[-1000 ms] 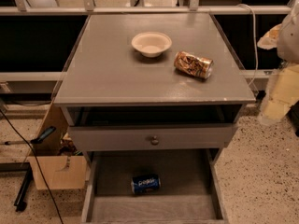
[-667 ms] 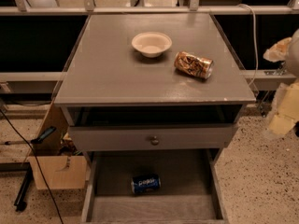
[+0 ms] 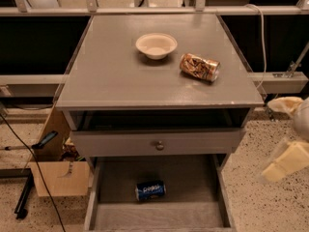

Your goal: Pick pepsi can from middle drawer and place on counter

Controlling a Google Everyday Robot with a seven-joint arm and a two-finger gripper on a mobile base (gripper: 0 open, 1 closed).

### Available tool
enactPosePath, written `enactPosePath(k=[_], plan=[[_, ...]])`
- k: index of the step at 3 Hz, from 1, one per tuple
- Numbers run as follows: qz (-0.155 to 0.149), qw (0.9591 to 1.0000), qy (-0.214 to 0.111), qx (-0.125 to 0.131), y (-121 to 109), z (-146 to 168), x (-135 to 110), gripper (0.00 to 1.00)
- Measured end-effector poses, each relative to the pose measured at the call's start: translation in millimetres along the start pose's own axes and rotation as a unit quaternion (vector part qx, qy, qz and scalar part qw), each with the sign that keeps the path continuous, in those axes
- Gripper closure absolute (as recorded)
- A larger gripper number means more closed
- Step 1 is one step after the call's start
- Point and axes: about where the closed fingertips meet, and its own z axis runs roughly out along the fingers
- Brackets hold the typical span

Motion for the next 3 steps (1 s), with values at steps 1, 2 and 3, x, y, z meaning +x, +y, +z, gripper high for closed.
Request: enactPosePath(k=[1,2,3], plan=[[0.005,0.9965,-0.083,-0.010,13,35,-11,0.00],[0.005,0.9966,-0.082,-0.011,13,35,-11,0.00],[0.030,0.9944,-0.099,-0.024,23,69,-15,0.00]])
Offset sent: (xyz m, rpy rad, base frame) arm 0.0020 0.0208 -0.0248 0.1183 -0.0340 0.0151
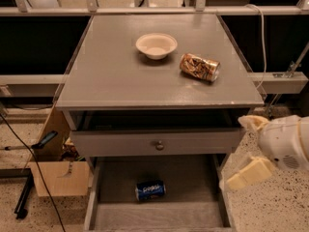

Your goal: Pick pepsi can from middle drawer and place on counter

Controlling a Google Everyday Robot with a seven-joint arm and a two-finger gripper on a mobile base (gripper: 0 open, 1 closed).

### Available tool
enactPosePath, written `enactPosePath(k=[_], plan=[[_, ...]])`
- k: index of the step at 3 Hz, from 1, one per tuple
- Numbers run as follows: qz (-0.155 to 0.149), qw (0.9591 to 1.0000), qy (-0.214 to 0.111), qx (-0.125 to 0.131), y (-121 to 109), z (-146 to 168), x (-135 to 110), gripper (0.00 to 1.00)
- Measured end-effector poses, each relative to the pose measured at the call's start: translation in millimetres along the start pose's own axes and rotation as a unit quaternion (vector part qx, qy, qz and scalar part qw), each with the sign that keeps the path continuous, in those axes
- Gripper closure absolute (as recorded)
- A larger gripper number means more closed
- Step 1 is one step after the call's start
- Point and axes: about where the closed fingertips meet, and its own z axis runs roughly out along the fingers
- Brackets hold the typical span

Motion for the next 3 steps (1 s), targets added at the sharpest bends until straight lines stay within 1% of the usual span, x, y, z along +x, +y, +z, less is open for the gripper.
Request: enactPosePath(k=[1,2,3], plan=[[0.036,0.9993,0.010,-0.006,10,49,25,0.00],[0.045,0.9980,0.045,0.004,17,91,57,0.00],[0.044,0.9971,0.062,0.008,17,109,74,0.00]])
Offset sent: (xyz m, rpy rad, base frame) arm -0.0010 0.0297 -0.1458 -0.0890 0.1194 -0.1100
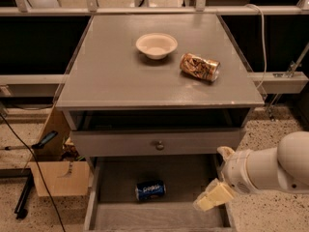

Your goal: Pick pepsi can from middle drawer and place on counter

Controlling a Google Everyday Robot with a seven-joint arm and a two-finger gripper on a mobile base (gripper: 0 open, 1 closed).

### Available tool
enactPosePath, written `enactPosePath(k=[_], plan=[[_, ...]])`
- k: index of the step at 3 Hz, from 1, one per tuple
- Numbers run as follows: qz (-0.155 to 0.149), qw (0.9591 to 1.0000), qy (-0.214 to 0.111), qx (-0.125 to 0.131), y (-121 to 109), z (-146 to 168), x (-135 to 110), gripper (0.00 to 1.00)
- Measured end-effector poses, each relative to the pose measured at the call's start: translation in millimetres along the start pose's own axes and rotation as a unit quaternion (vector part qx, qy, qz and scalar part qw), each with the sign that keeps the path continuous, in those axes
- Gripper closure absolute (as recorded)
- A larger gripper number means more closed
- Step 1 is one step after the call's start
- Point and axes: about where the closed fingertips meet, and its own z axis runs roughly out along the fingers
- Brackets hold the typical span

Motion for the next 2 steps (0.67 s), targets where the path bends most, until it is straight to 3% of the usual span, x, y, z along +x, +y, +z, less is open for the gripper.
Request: enactPosePath(k=[2], plan=[[0.047,0.9978,0.017,-0.044,-4,65,37,0.00]])
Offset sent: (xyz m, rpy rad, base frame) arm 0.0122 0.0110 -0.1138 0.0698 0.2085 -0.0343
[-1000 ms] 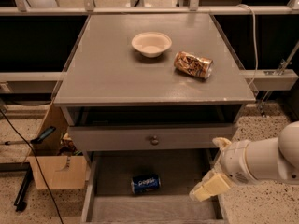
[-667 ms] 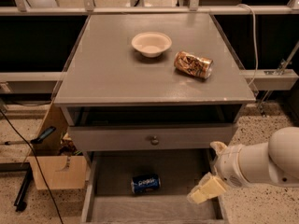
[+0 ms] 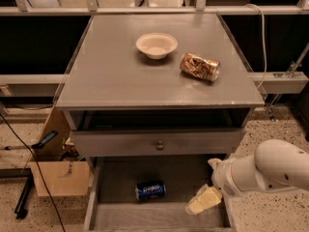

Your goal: Pick pepsi can from middle drawer and place on counter

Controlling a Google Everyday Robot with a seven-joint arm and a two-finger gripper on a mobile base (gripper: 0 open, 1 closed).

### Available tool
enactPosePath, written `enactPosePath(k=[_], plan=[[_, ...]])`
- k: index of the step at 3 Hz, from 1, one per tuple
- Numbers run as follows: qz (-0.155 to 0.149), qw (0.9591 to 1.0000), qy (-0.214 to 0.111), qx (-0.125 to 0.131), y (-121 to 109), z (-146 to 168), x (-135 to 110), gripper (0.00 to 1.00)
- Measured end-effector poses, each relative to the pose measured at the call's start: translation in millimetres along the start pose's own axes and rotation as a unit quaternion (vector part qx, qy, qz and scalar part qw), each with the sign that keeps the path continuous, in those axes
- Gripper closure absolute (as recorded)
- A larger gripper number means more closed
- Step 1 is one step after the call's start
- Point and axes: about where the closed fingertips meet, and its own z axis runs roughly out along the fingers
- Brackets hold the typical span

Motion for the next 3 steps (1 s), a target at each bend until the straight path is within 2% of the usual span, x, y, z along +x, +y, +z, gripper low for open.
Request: enactPosePath(k=[2,3], plan=[[0.007,0.9998,0.012,-0.013,3,10,5,0.00],[0.024,0.9968,0.032,-0.069,8,81,20,0.00]])
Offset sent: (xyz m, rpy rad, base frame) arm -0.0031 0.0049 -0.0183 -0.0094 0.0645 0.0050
